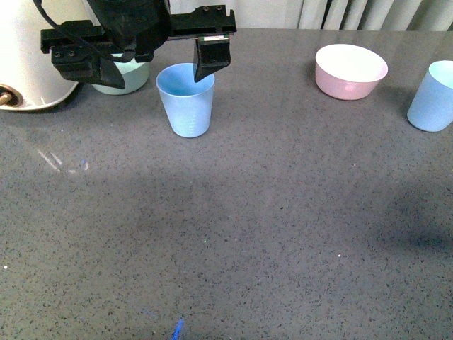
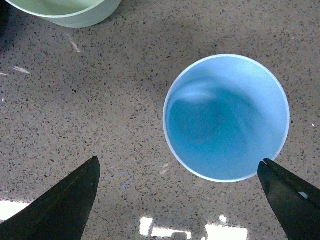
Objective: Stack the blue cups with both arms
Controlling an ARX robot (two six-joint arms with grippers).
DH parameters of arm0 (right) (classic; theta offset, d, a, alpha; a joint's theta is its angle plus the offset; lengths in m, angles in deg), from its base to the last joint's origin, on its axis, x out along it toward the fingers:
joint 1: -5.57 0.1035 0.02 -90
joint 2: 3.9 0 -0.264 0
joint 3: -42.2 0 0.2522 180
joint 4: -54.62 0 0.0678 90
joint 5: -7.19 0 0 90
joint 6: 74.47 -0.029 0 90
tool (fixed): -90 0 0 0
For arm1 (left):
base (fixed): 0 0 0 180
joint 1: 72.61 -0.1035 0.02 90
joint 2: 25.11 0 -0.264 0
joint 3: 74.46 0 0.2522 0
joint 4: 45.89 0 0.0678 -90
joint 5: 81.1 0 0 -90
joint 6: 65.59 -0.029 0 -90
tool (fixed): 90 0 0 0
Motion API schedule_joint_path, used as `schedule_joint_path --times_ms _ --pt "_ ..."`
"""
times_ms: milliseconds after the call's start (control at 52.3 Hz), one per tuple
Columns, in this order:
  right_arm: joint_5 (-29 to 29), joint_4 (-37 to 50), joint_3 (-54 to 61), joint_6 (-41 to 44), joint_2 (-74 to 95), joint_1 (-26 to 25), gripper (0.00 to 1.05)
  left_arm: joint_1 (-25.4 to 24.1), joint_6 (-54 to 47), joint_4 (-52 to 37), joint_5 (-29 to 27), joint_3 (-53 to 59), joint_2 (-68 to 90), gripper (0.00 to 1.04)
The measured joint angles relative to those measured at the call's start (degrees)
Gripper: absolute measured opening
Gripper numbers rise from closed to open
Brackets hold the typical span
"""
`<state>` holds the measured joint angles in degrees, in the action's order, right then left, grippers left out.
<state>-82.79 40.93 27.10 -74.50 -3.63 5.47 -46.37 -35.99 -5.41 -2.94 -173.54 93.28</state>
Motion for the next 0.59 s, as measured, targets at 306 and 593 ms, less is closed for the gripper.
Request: schedule_joint_path --times_ms 306,593 --pt "-0.02 0.00 0.00 0.00 0.00 0.00 0.96 -0.02 0.68 3.02 -0.61 -5.77 3.96 0.96" --pt "0.00 0.00 0.00 0.00 0.00 0.00 0.96 0.02 0.74 4.44 -1.07 -7.85 5.88 0.96"
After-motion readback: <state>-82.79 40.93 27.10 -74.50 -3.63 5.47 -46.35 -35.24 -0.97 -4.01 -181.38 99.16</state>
